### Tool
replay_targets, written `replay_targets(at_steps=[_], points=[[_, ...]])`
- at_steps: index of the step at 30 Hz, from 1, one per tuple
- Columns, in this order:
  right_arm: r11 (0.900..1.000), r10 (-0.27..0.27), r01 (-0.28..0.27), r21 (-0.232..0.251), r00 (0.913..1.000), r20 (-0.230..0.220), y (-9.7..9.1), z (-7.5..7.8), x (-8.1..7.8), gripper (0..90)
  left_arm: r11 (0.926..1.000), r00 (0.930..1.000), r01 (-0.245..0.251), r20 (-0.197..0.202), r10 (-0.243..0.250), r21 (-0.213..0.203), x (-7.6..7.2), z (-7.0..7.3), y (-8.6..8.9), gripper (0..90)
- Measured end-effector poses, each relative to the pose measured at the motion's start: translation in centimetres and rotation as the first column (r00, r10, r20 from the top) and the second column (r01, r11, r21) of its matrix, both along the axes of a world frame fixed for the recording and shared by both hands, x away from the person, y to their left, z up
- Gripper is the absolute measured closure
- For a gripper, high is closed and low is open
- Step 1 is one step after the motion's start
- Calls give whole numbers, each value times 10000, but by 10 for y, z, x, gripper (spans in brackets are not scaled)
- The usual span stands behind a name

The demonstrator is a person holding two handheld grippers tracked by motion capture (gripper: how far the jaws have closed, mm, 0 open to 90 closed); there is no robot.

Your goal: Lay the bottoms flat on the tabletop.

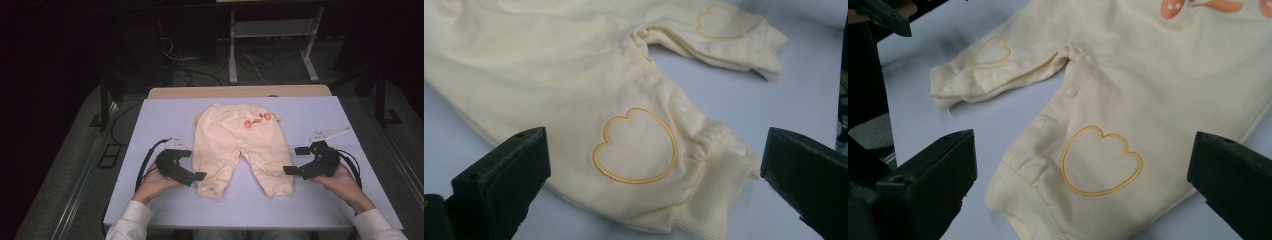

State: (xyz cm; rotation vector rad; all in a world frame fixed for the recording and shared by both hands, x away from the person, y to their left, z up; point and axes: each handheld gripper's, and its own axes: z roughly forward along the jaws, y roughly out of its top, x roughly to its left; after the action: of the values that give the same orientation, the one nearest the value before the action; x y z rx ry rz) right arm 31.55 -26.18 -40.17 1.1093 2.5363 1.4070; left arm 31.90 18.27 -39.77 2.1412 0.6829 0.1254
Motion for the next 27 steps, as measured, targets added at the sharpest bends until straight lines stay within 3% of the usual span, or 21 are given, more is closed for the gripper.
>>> replay_targets(at_steps=[5,11,17,22,27], points=[[9983,-569,567,102,9982,203,-9,2,-4,0,9981,9978,-487,437,503,-377,-5,4,9,0],[9932,-1138,1123,319,9923,490,-18,0,-12,0,9924,9930,-957,615,1005,-768,-11,0,21,0],[9839,-1757,1720,478,9802,913,-30,-9,-26,0,9826,9843,-1449,840,1551,-1163,-20,-7,33,0],[9775,-2100,2062,444,9713,1116,-35,-17,-38,0,9756,9761,-1777,1027,1914,-1287,-29,-14,36,0],[9760,-2176,2147,368,9681,1239,-37,-24,-47,0,9727,9714,-1950,1126,2093,-1260,-36,-21,37,0]])
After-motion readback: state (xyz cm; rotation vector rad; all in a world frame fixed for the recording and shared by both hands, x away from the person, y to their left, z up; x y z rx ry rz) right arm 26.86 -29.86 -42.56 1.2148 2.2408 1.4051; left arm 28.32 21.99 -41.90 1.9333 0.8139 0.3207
